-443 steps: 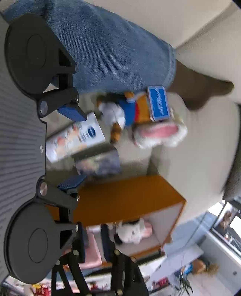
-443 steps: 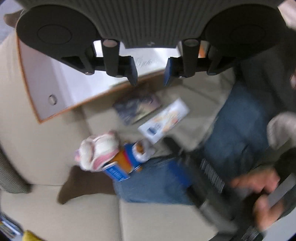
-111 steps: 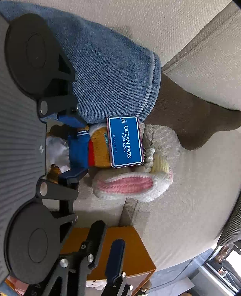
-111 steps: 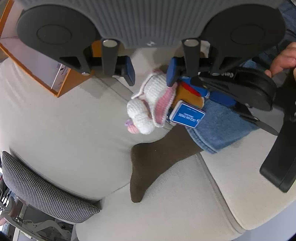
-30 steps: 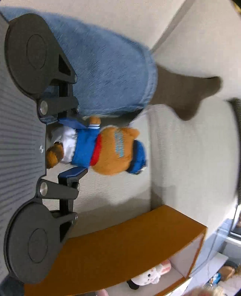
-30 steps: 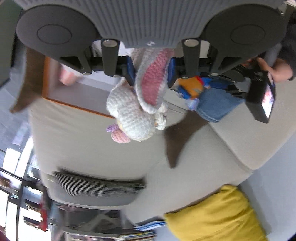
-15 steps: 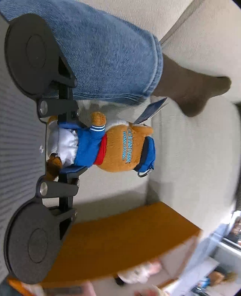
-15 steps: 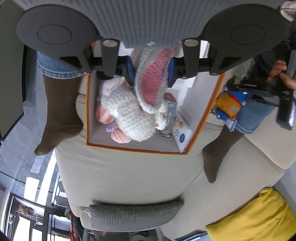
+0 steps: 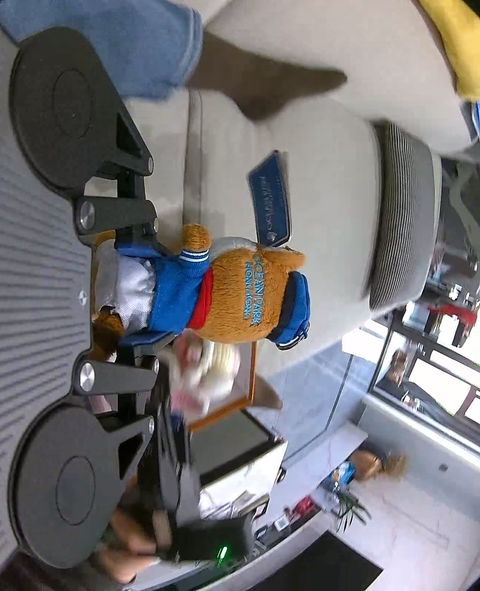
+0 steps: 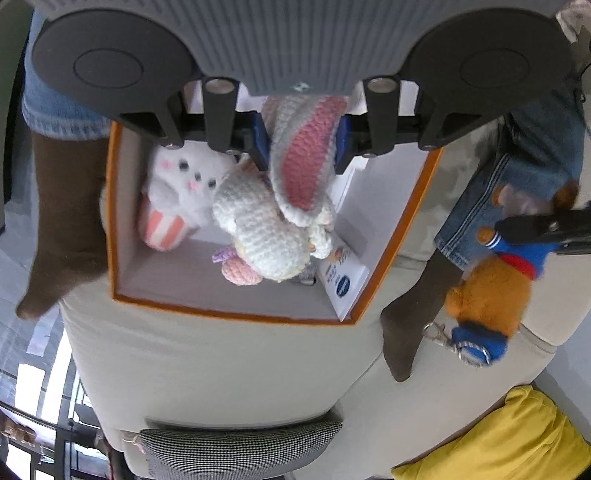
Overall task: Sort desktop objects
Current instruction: 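Lower the bunny plush into the shoebox with the right tool while the left carries the bear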
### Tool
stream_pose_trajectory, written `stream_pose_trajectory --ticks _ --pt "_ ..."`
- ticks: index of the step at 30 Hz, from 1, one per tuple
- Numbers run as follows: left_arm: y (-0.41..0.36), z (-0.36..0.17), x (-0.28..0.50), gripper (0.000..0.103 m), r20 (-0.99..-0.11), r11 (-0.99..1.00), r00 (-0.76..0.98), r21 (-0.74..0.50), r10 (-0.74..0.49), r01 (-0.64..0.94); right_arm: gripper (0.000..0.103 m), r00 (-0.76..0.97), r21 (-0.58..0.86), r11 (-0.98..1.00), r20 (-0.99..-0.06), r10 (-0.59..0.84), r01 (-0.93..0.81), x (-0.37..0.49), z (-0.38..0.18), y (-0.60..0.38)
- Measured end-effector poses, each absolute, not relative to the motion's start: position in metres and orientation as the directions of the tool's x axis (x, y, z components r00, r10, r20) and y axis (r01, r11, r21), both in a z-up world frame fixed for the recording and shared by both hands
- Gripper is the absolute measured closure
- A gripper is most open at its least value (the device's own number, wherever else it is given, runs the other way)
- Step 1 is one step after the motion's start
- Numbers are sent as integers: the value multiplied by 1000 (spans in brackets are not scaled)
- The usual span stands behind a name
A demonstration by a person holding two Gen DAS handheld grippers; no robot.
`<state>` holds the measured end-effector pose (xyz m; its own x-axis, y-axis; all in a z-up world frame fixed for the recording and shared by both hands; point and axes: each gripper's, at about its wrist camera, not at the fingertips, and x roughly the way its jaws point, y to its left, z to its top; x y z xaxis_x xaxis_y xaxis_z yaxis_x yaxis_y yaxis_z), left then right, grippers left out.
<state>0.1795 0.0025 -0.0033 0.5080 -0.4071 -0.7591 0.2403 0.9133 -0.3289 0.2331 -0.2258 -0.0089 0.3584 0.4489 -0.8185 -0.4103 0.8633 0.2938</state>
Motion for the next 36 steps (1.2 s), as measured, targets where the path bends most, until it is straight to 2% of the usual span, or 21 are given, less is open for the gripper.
stream_pose_trajectory --ticks 15,18,22,29,33,36 --pt "-34 -18 201 59 -798 906 436 -321 -415 274 65 234 276 861 -886 401 -427 293 -67 -205" --pt "-42 -19 201 59 -807 910 430 -309 -404 275 62 218 261 861 -898 382 -436 296 -76 -201" --pt "-49 -21 200 59 -814 913 424 -301 -396 274 55 241 235 847 -892 383 -477 288 -68 -199" --pt "-59 -23 192 59 -818 902 396 -319 -417 291 52 290 235 844 -866 407 -481 266 -40 -215" --pt "-69 -26 184 59 -829 894 366 -315 -423 319 55 352 194 853 -850 393 -484 245 -19 -235" --pt "-80 -30 180 59 -839 885 335 -319 -430 339 63 385 179 872 -844 374 -455 234 -10 -252"
